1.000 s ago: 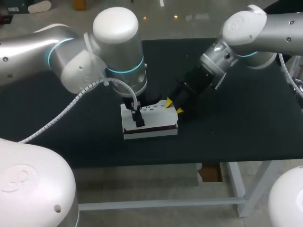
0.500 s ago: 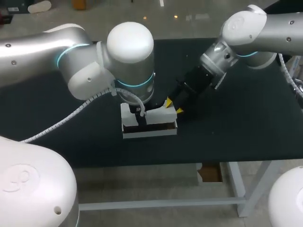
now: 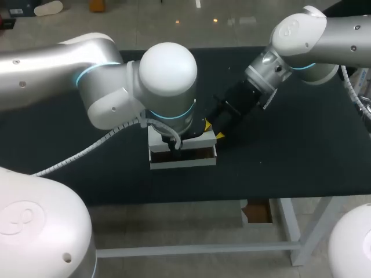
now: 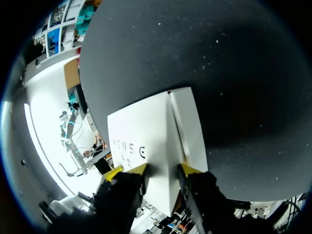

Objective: Assemble the packaging by folding the flat box into shape, placing the metal phone stand inside, and closing the box properly

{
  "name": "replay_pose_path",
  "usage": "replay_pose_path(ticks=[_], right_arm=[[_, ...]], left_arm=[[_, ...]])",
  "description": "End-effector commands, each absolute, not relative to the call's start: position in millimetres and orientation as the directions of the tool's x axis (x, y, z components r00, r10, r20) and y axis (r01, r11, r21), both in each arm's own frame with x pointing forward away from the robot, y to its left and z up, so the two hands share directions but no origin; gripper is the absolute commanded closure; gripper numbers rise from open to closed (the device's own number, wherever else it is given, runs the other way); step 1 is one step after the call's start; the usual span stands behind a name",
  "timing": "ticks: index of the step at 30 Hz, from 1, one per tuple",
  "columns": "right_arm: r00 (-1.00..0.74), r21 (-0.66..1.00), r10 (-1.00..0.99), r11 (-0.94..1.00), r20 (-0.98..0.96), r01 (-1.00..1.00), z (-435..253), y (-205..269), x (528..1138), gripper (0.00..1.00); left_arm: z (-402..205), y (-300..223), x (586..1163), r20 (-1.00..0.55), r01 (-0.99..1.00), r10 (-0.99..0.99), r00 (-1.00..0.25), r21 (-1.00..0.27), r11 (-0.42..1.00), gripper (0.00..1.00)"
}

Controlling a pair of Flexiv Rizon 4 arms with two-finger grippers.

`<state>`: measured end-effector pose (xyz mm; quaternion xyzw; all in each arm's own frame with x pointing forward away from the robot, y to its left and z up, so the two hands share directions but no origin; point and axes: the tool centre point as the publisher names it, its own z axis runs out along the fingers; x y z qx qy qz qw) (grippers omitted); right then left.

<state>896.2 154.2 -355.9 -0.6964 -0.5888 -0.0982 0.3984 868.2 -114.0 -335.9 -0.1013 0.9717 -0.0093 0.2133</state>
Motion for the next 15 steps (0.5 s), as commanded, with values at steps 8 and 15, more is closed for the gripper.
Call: replay_pose_path(ticks=[8, 15], right_arm=[[0.287, -0.438, 0.741, 0.012, 0.608, 0.899, -356.8, 155.2, 895.4, 0.56], [0.286, -0.438, 0.743, 0.011, 0.605, 0.899, -357.0, 155.6, 895.2, 0.55]], left_arm=[[-344.2, -113.7, 862.4, -0.443, -0.176, -0.187, -0.877, -0.065, 0.982, 0.60], [-345.6, -113.7, 862.6, -0.445, -0.176, -0.189, -0.875, -0.070, 0.982, 0.63]])
